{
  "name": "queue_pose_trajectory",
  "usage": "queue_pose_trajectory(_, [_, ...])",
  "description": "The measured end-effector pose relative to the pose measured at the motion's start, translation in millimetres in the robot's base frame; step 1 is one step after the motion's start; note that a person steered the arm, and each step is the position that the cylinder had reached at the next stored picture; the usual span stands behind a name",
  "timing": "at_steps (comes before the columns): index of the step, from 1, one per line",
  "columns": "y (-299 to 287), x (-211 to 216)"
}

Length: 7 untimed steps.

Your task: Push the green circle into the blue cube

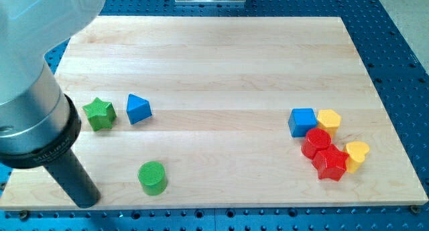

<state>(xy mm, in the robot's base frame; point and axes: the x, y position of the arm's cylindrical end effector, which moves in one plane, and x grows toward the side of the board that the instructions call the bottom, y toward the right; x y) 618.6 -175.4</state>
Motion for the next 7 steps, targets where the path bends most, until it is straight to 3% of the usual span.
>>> queue_pose_trajectory(1, [16.1, 0.0])
queue_pose_trajectory(3, [146.8, -10.5])
queue_pose_trajectory(4, [162.2, -34.9])
queue_pose_trajectory(5, [150.2, -0.7])
queue_pose_trajectory(7, [87.1, -20.2])
